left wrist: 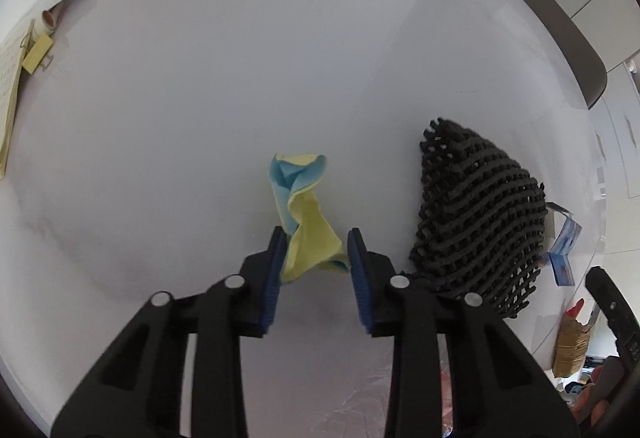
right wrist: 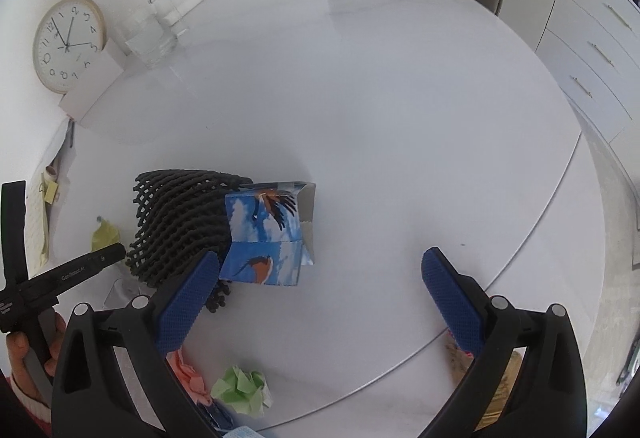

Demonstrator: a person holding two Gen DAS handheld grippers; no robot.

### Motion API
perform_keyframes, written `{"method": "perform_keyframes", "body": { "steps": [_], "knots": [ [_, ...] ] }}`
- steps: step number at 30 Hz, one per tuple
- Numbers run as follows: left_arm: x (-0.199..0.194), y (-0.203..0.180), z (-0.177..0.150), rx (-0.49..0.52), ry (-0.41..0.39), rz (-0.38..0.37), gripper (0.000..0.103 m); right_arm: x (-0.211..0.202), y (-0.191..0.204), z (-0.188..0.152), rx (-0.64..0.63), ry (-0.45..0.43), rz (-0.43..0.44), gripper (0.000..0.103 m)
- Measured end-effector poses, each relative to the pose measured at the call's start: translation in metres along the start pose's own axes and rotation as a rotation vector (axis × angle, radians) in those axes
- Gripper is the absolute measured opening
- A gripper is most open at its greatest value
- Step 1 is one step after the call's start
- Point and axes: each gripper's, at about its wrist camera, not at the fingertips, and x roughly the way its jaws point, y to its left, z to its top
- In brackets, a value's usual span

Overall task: Collect trash
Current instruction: 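Grasp the blue bird-print box with the right gripper while the left holds the wrapper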

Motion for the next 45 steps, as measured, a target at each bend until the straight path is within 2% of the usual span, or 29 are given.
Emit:
{"method": "perform_keyframes", "body": {
  "steps": [6,8,10,13,17,22,27,32,38,43,45],
  "knots": [
    [-0.004,-0.002,0.004,0.048,-0.041,0.020,0.029,0.018,0.022,0.005,-0.021,0.006,-0.028,0.100],
    [-0.009,0.000,0.003,0.059,-0.065,0.031,0.029,0.029,0.028,0.008,-0.036,0.025,-0.050,0.095],
    [-0.013,0.001,0.001,0.069,-0.082,0.043,0.029,0.036,0.026,0.009,-0.025,0.043,-0.050,0.081],
    [-0.023,0.002,-0.003,0.091,-0.116,0.069,0.029,0.038,0.022,0.011,0.004,0.047,-0.027,0.053],
    [-0.035,0.006,-0.011,0.122,-0.149,0.100,0.029,0.030,0.017,0.012,-0.001,0.038,-0.026,0.052],
    [-0.054,0.001,-0.018,0.145,-0.163,0.073,0.029,0.003,0.006,0.008,-0.010,0.008,-0.002,0.052],
    [-0.090,-0.019,-0.054,0.194,-0.184,0.035,0.029,-0.045,-0.009,-0.012,-0.044,-0.034,0.039,0.052],
    [-0.126,-0.065,-0.103,0.270,-0.182,-0.042,0.029,-0.100,-0.035,-0.046,-0.093,-0.054,0.076,0.052],
    [-0.149,-0.150,-0.194,0.421,-0.123,-0.173,0.029,-0.160,-0.105,-0.123,-0.096,-0.031,0.057,0.052],
    [-0.137,-0.225,-0.280,0.536,-0.018,-0.250,0.029,-0.185,-0.172,-0.200,-0.066,0.018,0.040,0.052],
    [-0.128,-0.245,-0.305,0.552,0.023,-0.270,0.029,-0.190,-0.198,-0.224,-0.048,0.043,0.041,0.052]
  ]
}}
